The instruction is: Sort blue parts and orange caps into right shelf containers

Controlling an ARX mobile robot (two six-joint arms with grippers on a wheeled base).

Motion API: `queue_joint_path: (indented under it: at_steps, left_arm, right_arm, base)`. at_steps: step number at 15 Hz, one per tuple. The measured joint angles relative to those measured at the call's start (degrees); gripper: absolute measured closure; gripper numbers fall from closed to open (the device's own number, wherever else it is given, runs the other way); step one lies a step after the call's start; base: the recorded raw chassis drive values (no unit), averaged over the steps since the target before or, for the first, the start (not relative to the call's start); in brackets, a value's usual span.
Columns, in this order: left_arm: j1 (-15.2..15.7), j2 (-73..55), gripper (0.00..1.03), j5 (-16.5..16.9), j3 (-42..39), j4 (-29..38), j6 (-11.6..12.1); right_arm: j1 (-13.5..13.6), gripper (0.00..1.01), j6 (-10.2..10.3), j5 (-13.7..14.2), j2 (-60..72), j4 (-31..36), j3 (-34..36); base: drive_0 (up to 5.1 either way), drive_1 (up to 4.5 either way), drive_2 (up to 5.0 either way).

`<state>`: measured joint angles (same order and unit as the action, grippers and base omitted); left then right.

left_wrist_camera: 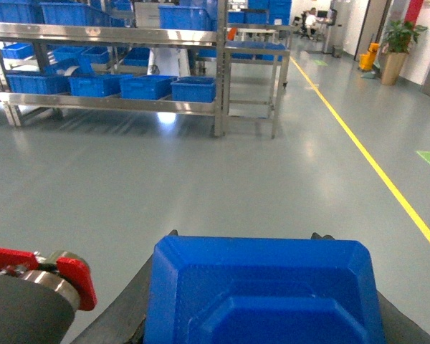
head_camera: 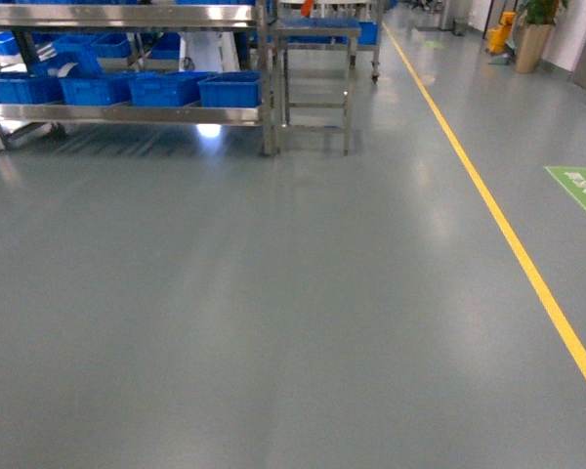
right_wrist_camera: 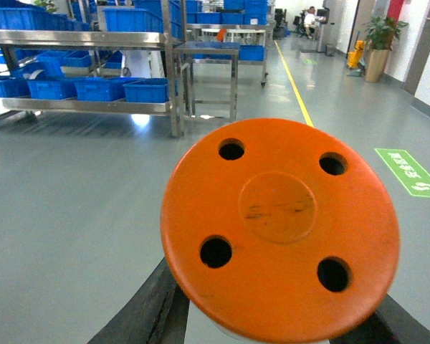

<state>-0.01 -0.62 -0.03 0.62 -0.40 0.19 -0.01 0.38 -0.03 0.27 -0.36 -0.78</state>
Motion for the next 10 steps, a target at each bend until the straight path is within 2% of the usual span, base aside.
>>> queue_joint_path:
  at_steps: [4,10]
  left_arm:
    - [0.0,0.0,0.61,0.1,0.0,0.0,0.0]
    - [0.0,0.0,0.61,0.0,0.0,0.0,0.0]
  right_arm:
    - [0.0,0.58,0.0,0.1,0.0,0.0,0.0]
    - [0.0,0.58,0.0,0.0,0.0,0.0,0.0]
  base:
    - [-1.7,-1.68,-1.7]
    - [0.1,4.34,-4.1]
